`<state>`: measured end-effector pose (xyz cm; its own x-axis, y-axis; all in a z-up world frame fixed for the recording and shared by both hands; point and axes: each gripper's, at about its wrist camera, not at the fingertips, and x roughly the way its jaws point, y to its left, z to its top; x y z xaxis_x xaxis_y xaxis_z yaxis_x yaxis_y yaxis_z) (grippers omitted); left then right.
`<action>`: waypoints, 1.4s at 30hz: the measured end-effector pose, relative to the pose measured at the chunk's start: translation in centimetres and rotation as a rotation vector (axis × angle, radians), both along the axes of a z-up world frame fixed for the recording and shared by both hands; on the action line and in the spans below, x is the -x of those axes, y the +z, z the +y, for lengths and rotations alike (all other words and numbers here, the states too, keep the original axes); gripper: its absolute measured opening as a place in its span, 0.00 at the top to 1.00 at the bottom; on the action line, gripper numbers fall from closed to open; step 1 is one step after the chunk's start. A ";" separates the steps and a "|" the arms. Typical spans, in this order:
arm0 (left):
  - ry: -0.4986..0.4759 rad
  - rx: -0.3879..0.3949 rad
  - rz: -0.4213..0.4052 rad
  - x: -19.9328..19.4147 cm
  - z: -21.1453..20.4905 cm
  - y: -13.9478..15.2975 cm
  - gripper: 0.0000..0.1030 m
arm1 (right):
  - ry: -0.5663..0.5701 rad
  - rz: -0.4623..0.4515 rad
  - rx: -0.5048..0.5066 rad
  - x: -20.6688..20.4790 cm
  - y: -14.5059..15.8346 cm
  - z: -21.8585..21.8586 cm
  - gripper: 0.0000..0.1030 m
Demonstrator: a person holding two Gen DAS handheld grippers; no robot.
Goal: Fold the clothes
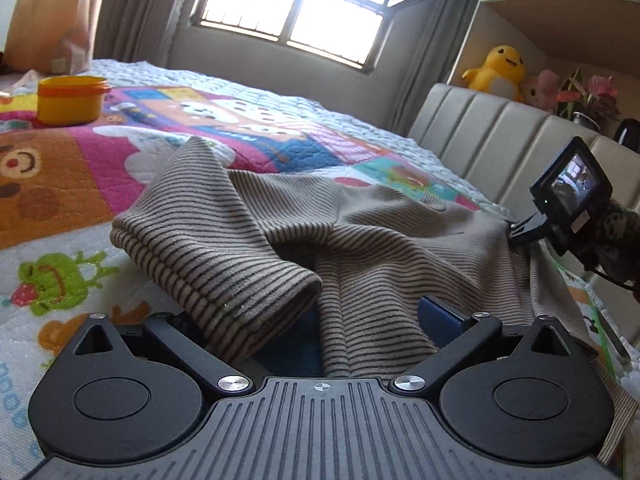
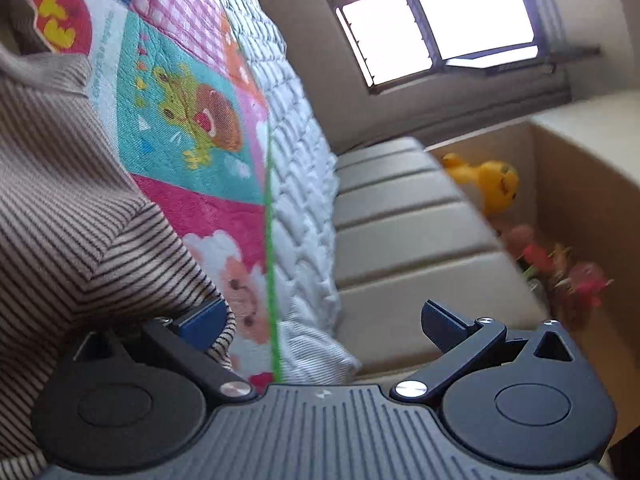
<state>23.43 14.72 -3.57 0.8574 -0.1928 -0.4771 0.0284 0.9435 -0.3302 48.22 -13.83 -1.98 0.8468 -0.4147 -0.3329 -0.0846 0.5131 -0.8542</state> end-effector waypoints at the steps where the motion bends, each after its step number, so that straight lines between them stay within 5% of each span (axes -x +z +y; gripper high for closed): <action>1: 0.002 0.005 0.002 0.0 0.1 -0.1 0.00 | -0.010 -0.004 -0.074 0.4 0.9 -0.6 0.00; 3: 0.004 0.014 0.004 0.0 0.3 -0.1 0.00 | -0.007 -0.046 -0.250 2.9 3.5 -1.8 0.00; 6: 0.011 0.026 0.001 0.1 0.5 0.1 0.00 | 0.059 -0.057 -0.645 8.9 7.8 -4.5 0.00; 10: 0.068 -0.033 -0.083 1.8 0.6 1.5 0.00 | 0.179 0.128 -1.095 17.6 8.1 -7.2 0.00; 14: 0.099 -0.421 -0.243 5.4 -0.6 3.4 0.00 | 0.233 0.236 -1.202 25.1 4.1 -5.7 0.00; 18: 0.053 -0.793 -0.239 6.3 -1.0 2.7 0.00 | 0.174 0.308 -1.310 26.8 0.4 -4.6 0.00; 21: -0.016 -0.914 -0.175 5.2 -0.3 1.5 0.00 | 0.102 0.294 -1.408 26.9 -1.1 -4.3 0.00; 24: 0.069 -0.998 -0.156 2.9 1.4 1.2 0.00 | 0.065 0.300 -1.475 26.6 -1.4 -4.9 0.00; 29: 0.470 -0.866 -0.085 -1.7 8.8 4.6 0.00 | 0.034 0.326 -1.590 26.2 -2.0 -6.2 0.00; 34: 0.679 -0.690 -0.079 -0.9 13.3 7.3 0.00 | 0.130 0.354 -1.357 26.4 -1.5 -3.8 0.00; 37: 0.602 -0.494 -0.105 1.1 12.5 8.6 0.00 | 0.218 0.219 -1.133 28.1 -0.1 -2.0 0.07; 39: 0.420 -0.319 -0.123 2.1 10.6 8.7 0.00 | 0.260 0.126 -0.964 29.0 0.7 -1.0 0.21; 42: 0.128 -0.081 -0.128 2.9 6.7 7.9 0.00 | 0.274 0.019 -0.670 28.9 1.4 -0.1 0.21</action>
<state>20.52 21.38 4.38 0.9272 -0.0436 -0.3721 -0.0567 0.9654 -0.2546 19.35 -13.93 -0.62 0.8827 0.1101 -0.4569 -0.2969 0.8843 -0.3603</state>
